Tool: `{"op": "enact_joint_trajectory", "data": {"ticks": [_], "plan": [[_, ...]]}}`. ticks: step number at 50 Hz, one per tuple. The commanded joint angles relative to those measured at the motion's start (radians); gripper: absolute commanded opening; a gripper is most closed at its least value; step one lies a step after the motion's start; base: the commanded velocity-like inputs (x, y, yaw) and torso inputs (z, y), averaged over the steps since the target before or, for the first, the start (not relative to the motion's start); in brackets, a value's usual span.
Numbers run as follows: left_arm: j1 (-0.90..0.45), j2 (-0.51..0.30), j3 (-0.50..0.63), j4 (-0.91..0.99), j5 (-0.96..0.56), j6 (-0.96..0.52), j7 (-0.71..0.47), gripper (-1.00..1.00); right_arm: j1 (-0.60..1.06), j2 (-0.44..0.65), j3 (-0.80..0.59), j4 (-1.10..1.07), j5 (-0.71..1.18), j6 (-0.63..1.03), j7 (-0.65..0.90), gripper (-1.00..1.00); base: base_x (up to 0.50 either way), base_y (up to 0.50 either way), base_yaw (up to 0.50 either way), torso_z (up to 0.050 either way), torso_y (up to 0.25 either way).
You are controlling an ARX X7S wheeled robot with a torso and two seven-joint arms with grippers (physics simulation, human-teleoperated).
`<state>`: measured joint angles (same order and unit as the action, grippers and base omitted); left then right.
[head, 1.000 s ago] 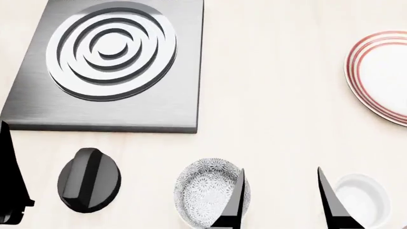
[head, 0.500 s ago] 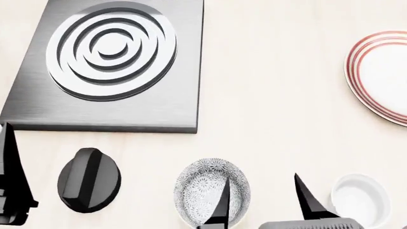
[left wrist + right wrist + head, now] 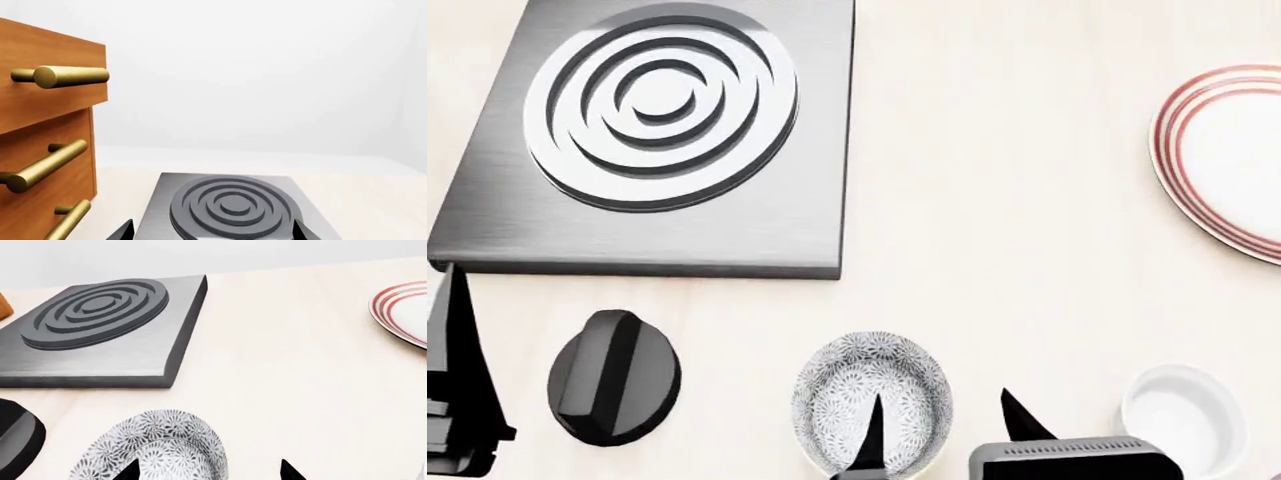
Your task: Pick the akita bowl next to the ramekin and place it on the plate.
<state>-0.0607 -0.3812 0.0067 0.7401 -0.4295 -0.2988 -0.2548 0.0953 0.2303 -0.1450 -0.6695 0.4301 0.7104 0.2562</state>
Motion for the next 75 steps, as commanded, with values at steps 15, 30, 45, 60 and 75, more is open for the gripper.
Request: {"op": "enact_joint_trajectory", "data": {"ticks": [15, 30, 45, 60, 75], "plan": [[0.003, -0.004, 0.006, -0.015, -0.004, 0.013, -0.001, 1.00, 0.017, -0.024, 0.050, 0.099, 0.090, -0.026, -0.039, 1.00, 0.00, 0.00, 0.00, 0.000, 0.000], [-0.002, -0.007, 0.011, -0.021, -0.007, 0.011, -0.006, 1.00, 0.014, -0.029, 0.052, 0.147, 0.107, -0.048, -0.048, 1.00, 0.00, 0.00, 0.00, 0.000, 0.000], [-0.002, -0.010, 0.015, -0.024, -0.007, 0.015, -0.010, 1.00, 0.012, -0.029, 0.052, 0.167, 0.123, -0.067, -0.054, -1.00, 0.00, 0.00, 0.00, 0.000, 0.000], [0.005, -0.013, 0.019, -0.029, -0.005, 0.023, -0.013, 1.00, 0.005, -0.039, 0.076, 0.153, 0.178, -0.081, -0.057, -1.00, 0.00, 0.00, 0.00, 0.000, -0.001], [-0.006, -0.017, 0.021, -0.039, -0.014, 0.017, -0.016, 1.00, 0.014, -0.044, 0.133, 0.142, 0.299, -0.088, -0.086, -1.00, 0.00, 0.00, 0.00, 0.000, 0.000]]}}
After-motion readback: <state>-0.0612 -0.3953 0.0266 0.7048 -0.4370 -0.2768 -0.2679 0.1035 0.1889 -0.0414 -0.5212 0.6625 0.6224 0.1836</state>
